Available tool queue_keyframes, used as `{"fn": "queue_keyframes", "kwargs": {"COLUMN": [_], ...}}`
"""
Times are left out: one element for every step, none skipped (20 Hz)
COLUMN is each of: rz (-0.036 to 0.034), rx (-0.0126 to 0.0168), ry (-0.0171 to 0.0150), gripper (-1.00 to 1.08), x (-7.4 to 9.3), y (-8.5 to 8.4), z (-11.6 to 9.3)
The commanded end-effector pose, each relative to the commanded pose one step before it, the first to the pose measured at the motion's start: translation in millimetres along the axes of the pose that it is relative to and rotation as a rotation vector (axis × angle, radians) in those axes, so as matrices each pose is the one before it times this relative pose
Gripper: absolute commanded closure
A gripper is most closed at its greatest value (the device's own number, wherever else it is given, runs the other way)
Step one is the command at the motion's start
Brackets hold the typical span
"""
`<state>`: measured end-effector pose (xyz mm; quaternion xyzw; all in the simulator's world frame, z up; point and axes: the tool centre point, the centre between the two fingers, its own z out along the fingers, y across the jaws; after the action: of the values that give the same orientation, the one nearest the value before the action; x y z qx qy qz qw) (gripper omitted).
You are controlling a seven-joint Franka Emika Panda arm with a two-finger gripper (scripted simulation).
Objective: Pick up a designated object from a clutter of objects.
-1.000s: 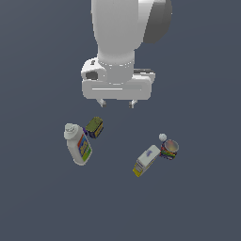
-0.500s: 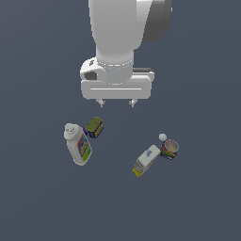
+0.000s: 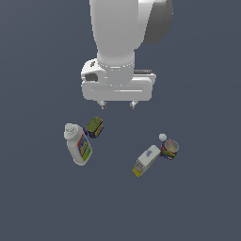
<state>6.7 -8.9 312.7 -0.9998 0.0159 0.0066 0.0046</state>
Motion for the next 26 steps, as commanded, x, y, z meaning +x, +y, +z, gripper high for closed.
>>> {"fn": "queue_keyframes", "kwargs": {"rz": [0.01844, 0.00956, 0.01061, 0.01157, 0.01261, 0.01361, 0.01461, 0.01566, 0.01669, 0.01777, 0.01884, 0.01991, 0.02088, 0.02106, 0.02106, 0.02106, 0.02106, 0.02105, 0.02105, 0.02105, 0.02105, 0.02105, 0.02105, 0.02105, 0.02104, 0.02105], "rx": [-0.00063, -0.00029, -0.00031, -0.00033, -0.00035, -0.00037, -0.00038, -0.00039, -0.00040, -0.00041, -0.00041, -0.00040, -0.00039, -0.00036, -0.00033, -0.00030, -0.00026, -0.00023, -0.00020, -0.00017, -0.00014, -0.00011, -0.00008, -0.00005, -0.00002, 0.00001], "ry": [0.00006, 0.00016, 0.00018, 0.00019, 0.00022, 0.00025, 0.00027, 0.00030, 0.00032, 0.00035, 0.00038, 0.00041, 0.00044, 0.00044, 0.00045, 0.00045, 0.00045, 0.00045, 0.00045, 0.00045, 0.00044, 0.00044, 0.00043, 0.00042, 0.00041, 0.00040], "gripper": [-0.92, -0.92, -0.92, -0.92, -0.92, -0.92, -0.92, -0.92, -0.92, -0.92, -0.92, -0.92, -0.92, -0.92, -0.92, -0.92, -0.92, -0.92, -0.92, -0.92, -0.92, -0.92, -0.92, -0.92, -0.92, -0.92], "x": [3.01, 1.53, 1.68, 1.81, 1.94, 2.06, 2.17, 2.28, 2.37, 2.46, 2.53, 2.59, 2.61, 2.53, 2.41, 2.30, 2.18, 2.06, 1.94, 1.82, 1.69, 1.56, 1.43, 1.30, 1.17, 1.04], "y": [-2.32, -1.18, -1.32, -1.48, -1.64, -1.81, -1.99, -2.18, -2.38, -2.59, -2.82, -3.05, -3.27, -3.38, -3.45, -3.52, -3.59, -3.65, -3.71, -3.76, -3.81, -3.85, -3.89, -3.93, -3.96, -3.98], "z": [1.94, 0.94, 1.06, 1.17, 1.28, 1.41, 1.53, 1.66, 1.80, 1.94, 2.09, 2.25, 2.40, 2.47, 2.51, 2.55, 2.59, 2.63, 2.67, 2.71, 2.75, 2.79, 2.84, 2.87, 2.91, 2.95]}}
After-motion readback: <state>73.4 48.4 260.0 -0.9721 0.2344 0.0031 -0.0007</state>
